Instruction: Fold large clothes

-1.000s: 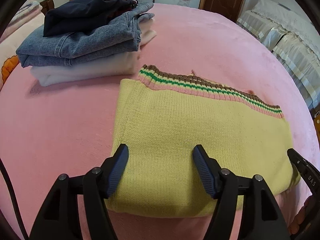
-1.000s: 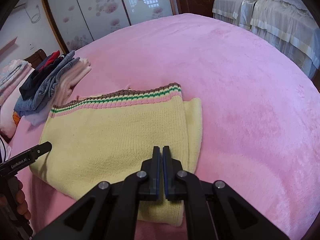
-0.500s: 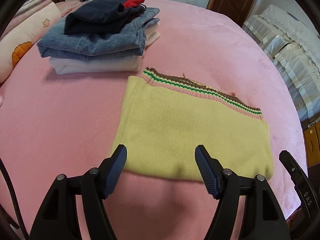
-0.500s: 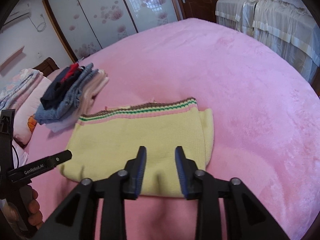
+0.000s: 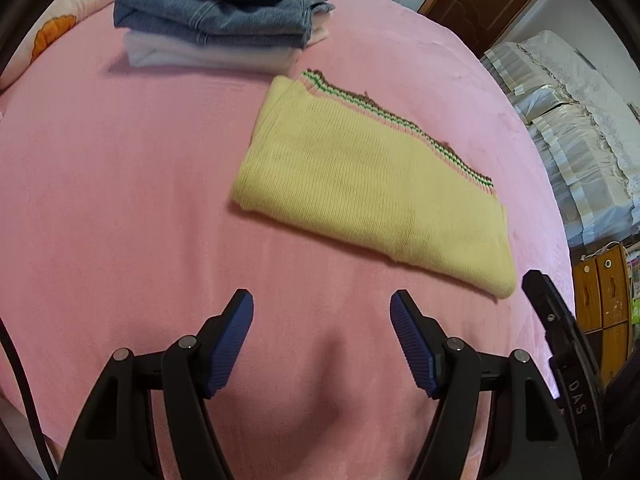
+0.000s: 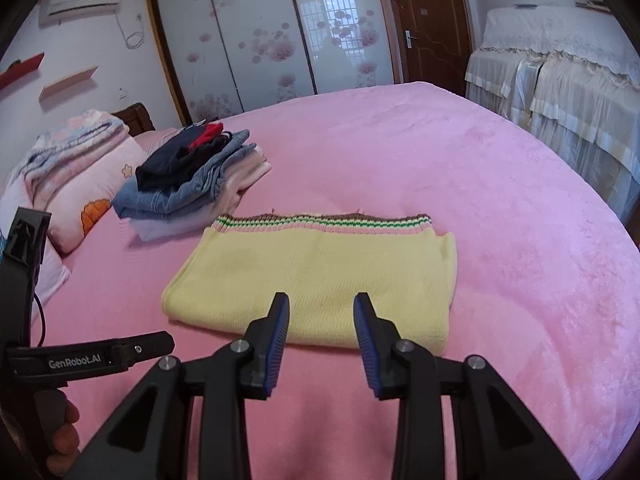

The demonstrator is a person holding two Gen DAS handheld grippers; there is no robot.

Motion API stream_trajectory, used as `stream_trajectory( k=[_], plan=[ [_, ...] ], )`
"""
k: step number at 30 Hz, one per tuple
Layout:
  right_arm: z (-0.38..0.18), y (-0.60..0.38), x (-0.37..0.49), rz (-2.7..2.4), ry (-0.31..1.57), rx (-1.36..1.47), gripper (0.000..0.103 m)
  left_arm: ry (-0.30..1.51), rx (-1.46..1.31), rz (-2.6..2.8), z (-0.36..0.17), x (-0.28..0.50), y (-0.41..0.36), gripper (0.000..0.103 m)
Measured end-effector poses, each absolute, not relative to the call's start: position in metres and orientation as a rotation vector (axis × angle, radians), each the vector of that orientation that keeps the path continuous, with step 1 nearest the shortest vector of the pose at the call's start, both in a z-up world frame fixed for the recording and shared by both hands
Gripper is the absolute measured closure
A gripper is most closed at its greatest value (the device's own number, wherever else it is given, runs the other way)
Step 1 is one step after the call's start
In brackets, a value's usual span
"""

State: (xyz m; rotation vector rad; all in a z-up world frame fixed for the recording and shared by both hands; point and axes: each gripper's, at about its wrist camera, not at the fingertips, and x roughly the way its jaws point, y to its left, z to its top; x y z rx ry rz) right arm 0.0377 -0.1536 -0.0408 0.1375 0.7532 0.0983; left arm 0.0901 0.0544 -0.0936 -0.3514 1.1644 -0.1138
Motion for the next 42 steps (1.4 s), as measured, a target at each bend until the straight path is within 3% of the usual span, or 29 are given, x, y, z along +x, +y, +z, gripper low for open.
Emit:
stream_trajectory(
  k=[12, 30, 32, 36, 40, 42],
  plan=[
    [-0.082, -0.138, 0.04, 0.116, 0.81, 0.147, 0.069, 1.165, -0.543, -0.228, -0.147, 0.106, 0.058, 0.034],
    [-0.091, -0.125, 0.083, 0.14, 0.777, 0.098, 0.07, 0.913, -0.744, -0.231, -0.176, 0.175, 0.081, 0.035],
    [-0.09, -0.121, 0.093, 0.125, 0.766, 0.069, 0.07, 0.896, -0.744, -0.219, -0.171, 0.178, 0.079, 0.043],
    [-0.093, -0.111, 0.114, 0.12, 0.755, 0.019, 0.079, 0.854, -0.644, -0.179, -0.152, 0.178, 0.066, 0.082],
    [-0.11, -0.098, 0.132, 0.162, 0.82, -0.017, 0.095, 0.801, -0.541, -0.184, -0.129, 0.174, 0.062, 0.09],
    [-0.123, -0.091, 0.138, 0.177, 0.869, -0.06, 0.095, 0.781, -0.502, -0.217, -0.117, 0.172, 0.057, 0.093]
  ],
)
